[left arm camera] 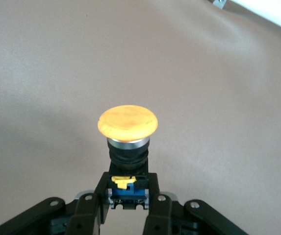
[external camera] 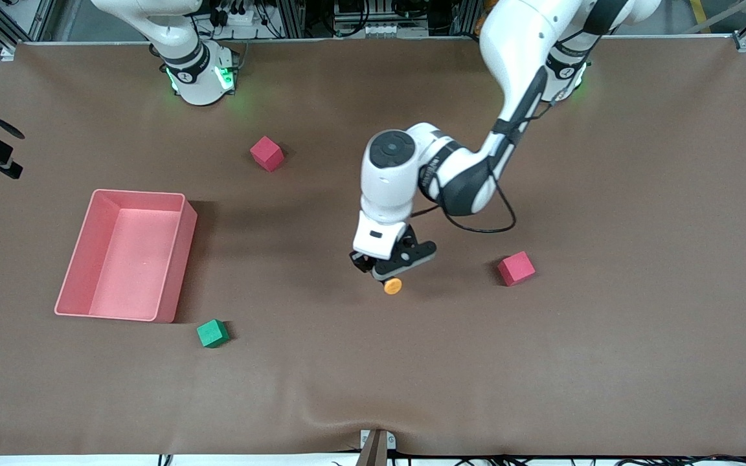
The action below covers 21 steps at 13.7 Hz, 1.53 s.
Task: Place and upright button with both arms
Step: 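Lower the button upright onto the table with the left gripper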
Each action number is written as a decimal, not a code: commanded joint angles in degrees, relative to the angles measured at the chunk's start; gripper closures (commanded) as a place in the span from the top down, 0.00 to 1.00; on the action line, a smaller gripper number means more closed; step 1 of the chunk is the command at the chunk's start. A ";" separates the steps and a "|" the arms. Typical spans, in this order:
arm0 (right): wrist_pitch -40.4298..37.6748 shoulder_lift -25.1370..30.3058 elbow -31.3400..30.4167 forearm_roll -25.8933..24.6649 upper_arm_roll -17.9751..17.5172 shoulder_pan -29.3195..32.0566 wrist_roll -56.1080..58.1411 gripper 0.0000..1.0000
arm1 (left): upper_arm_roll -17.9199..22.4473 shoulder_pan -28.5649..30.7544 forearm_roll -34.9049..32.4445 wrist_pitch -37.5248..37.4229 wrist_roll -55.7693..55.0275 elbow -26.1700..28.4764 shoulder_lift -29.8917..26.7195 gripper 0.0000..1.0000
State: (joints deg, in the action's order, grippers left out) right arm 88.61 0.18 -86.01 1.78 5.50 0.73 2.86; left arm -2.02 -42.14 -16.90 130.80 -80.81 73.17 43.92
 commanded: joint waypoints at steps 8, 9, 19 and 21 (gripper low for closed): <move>-5.29 -0.70 1.20 -0.90 0.04 0.94 -1.53 1.00 | 1.67 -2.50 -39.85 8.50 -25.89 -0.13 9.69 0.00; -5.29 -0.70 1.20 -0.90 -0.05 1.03 -3.45 1.00 | 1.58 -2.59 -42.75 8.59 -26.07 0.05 10.04 0.00; -5.29 -0.70 1.37 -0.64 -0.22 0.59 -7.52 1.00 | 5.52 -7.85 -64.82 8.42 -40.09 -0.39 14.70 0.00; -5.29 -0.70 1.29 -0.64 -0.22 0.33 -6.91 1.00 | 6.15 -10.14 -65.37 7.02 -41.97 0.04 14.97 0.00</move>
State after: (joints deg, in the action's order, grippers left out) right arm 84.21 0.00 -86.02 1.76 5.60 0.98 -3.81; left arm 2.85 -49.69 -79.45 139.09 -118.85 74.23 58.10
